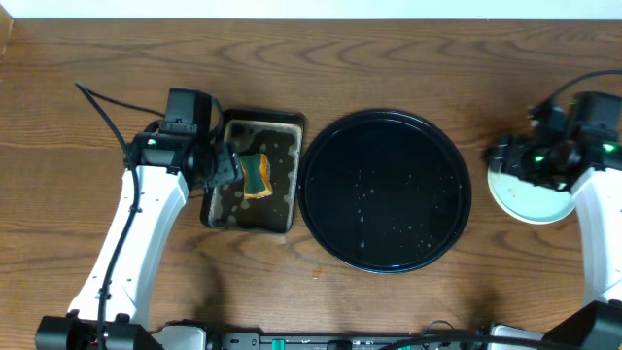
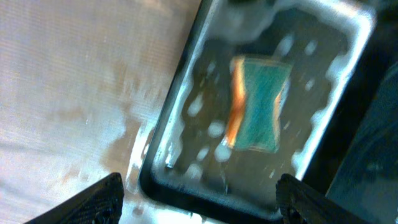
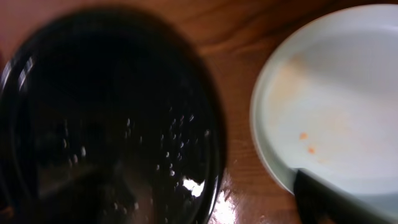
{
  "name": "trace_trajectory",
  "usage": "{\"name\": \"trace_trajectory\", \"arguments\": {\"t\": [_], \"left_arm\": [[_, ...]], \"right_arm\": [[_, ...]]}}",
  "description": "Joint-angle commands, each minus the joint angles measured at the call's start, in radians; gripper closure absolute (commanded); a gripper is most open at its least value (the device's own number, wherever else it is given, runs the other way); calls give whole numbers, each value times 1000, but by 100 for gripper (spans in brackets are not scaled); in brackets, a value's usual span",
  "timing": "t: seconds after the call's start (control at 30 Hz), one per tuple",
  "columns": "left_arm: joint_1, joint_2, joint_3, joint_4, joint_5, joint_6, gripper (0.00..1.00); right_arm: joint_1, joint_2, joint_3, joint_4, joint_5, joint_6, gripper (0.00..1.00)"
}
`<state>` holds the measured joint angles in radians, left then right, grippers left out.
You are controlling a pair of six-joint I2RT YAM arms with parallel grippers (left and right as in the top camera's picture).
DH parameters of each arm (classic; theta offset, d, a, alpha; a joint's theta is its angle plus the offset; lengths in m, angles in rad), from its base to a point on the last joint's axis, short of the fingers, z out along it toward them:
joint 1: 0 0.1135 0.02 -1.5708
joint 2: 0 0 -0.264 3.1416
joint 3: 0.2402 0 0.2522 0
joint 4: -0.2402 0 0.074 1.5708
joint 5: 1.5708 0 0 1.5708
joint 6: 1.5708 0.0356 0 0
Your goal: Clean dirty plates on tray and stack at the side
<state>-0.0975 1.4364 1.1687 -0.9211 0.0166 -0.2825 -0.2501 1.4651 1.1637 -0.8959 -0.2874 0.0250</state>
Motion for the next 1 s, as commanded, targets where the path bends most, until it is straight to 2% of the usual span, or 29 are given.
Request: {"name": "trace_trajectory", "arguments": {"t": [0.0, 0.13, 0.23, 0.43, 0.6, 0.77, 0.97], "left_arm": [[10, -7, -13, -56, 29, 58, 20], [10, -58, -70, -64, 29, 57, 20], [10, -189, -184, -5, 45, 53, 20], [9, -481, -356, 119, 63, 53, 20], [9, -680, -428, 145, 55, 53, 20], [9, -767, -428, 138, 55, 53, 19], [10, -768, -428, 138, 54, 53, 19]], "right_arm": [[82, -6, -7, -31, 29, -55, 1], [143, -30, -28, -52, 65, -33, 1], [204, -133, -99, -31, 170, 5, 1], [266, -451, -286, 85, 172, 5, 1], [269, -705, -372, 95, 175, 23, 1], [269, -844, -375, 88, 171, 26, 1], [269, -885, -375, 87, 171, 26, 1]]}}
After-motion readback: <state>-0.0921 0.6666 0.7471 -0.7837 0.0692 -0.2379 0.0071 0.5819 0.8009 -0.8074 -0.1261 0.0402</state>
